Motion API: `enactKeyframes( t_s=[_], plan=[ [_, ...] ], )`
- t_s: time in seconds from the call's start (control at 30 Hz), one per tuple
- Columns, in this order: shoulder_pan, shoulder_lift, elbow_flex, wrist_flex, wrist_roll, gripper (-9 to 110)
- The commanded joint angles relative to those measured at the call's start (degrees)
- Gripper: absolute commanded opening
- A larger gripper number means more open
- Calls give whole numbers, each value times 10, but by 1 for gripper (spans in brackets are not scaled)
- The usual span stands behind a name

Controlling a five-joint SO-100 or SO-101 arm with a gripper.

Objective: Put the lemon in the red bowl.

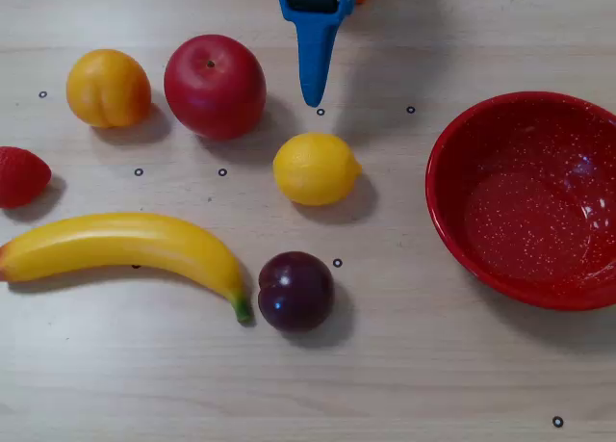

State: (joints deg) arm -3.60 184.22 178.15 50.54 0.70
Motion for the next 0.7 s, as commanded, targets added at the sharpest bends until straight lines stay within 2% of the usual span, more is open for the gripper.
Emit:
enactKeyframes(
  t_s=[0.0,0.47,0.67],
  plan=[
    [22,8,5,1,11,0],
    [25,5,4,0,17,0],
    [25,-42,-47,11,25,0]
  ],
)
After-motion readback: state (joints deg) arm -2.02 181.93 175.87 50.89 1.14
